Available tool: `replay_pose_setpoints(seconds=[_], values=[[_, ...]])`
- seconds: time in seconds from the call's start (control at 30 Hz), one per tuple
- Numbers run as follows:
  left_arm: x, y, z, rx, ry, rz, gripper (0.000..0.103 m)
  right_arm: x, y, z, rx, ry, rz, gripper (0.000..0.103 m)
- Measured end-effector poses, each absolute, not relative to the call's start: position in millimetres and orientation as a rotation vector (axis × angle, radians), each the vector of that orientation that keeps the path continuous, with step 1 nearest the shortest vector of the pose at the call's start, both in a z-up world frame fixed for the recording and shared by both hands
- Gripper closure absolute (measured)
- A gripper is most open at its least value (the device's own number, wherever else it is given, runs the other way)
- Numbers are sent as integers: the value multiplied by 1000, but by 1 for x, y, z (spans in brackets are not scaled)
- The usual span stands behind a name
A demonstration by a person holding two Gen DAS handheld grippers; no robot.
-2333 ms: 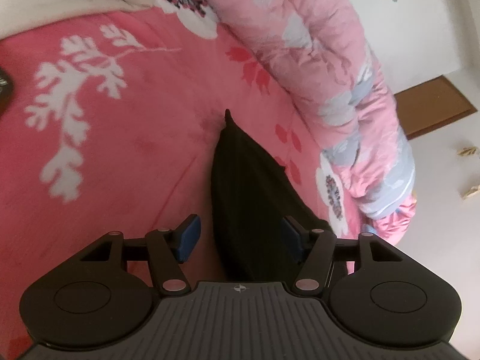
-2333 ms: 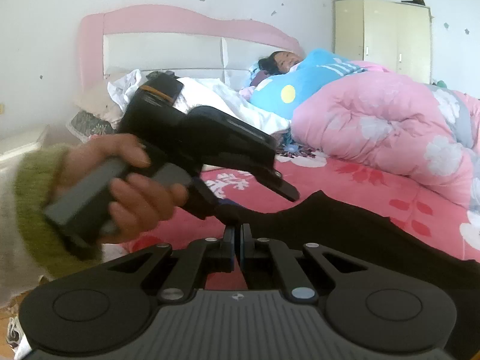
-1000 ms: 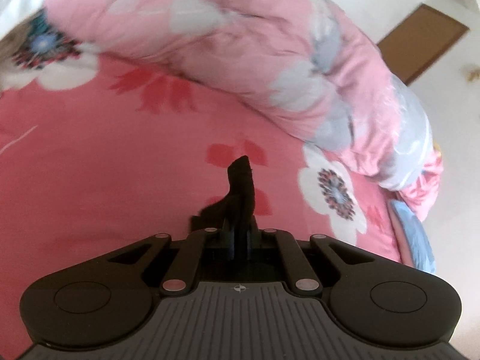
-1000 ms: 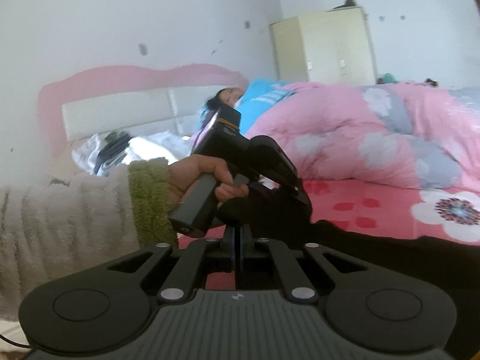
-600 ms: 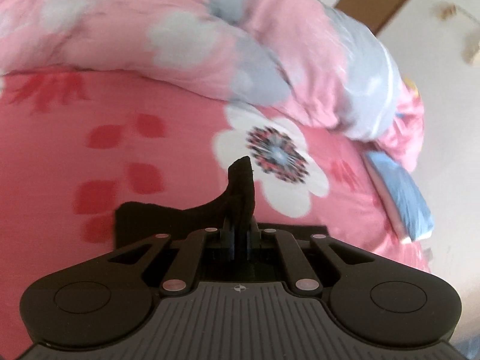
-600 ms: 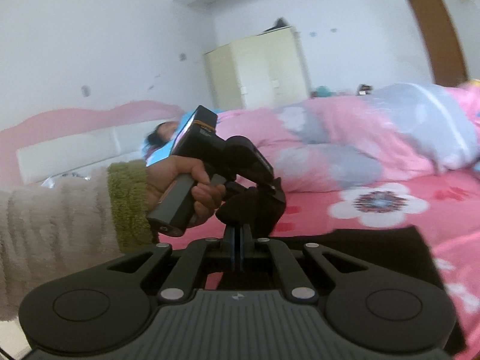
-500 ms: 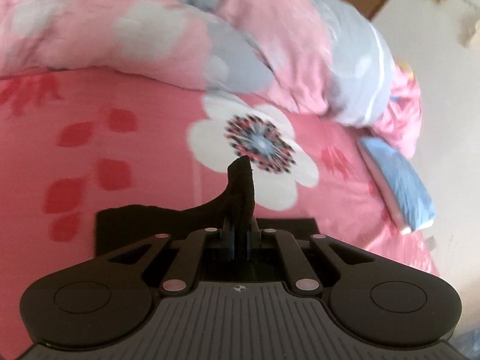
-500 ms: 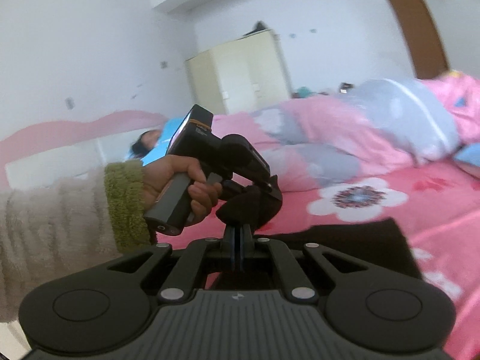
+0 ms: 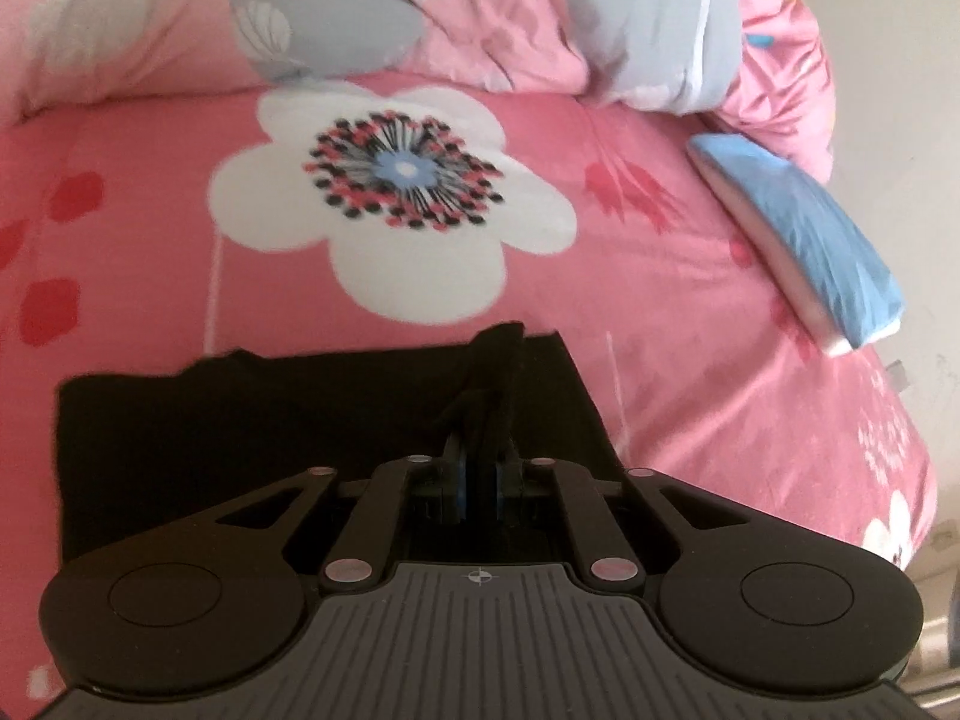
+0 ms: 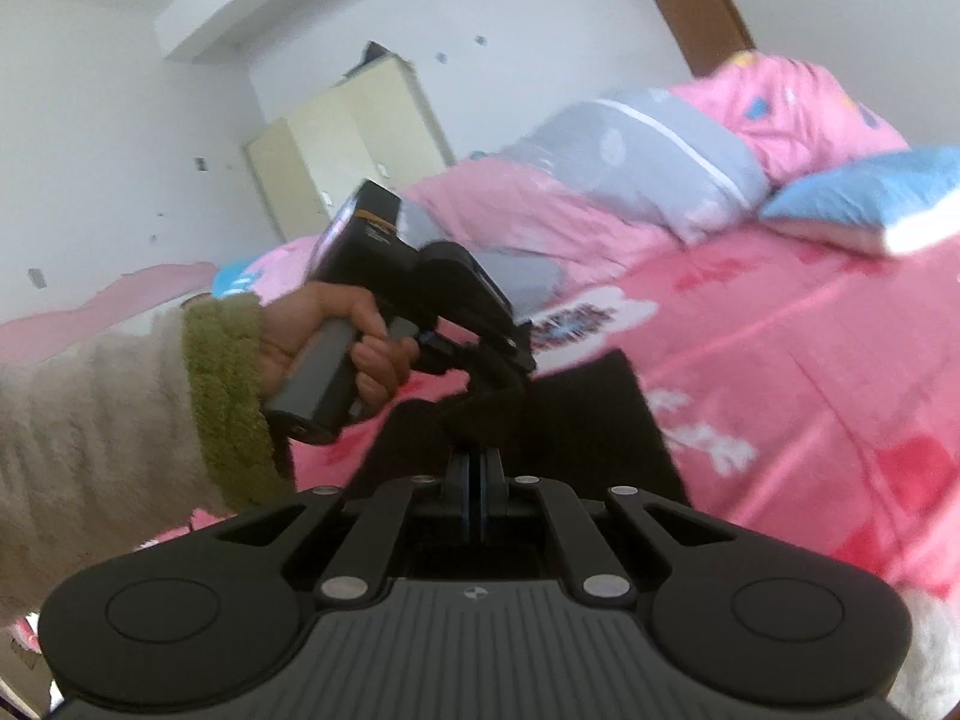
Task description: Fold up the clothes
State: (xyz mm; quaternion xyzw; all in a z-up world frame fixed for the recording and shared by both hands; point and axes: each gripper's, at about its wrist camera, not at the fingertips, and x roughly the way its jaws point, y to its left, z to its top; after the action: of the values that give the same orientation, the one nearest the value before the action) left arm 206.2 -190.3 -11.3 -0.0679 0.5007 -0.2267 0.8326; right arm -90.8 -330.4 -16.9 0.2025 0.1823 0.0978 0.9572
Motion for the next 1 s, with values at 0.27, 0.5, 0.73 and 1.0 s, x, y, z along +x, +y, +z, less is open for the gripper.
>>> replay_pose_setpoints(seconds=[0.27, 0.5, 0.73, 1.0], values=[[184, -163, 1, -206, 1042, -484, 50, -83, -355, -50, 580, 458, 181, 101], [119, -95, 46, -199, 926, -568, 42, -78, -374, -66, 760, 509, 186, 101], [42, -12, 27, -222, 932, -460, 41, -68, -391, -83, 930, 575, 201, 94], [-1, 47, -28, -599, 941, -387, 42, -62, -399, -77, 961, 557, 192, 101]])
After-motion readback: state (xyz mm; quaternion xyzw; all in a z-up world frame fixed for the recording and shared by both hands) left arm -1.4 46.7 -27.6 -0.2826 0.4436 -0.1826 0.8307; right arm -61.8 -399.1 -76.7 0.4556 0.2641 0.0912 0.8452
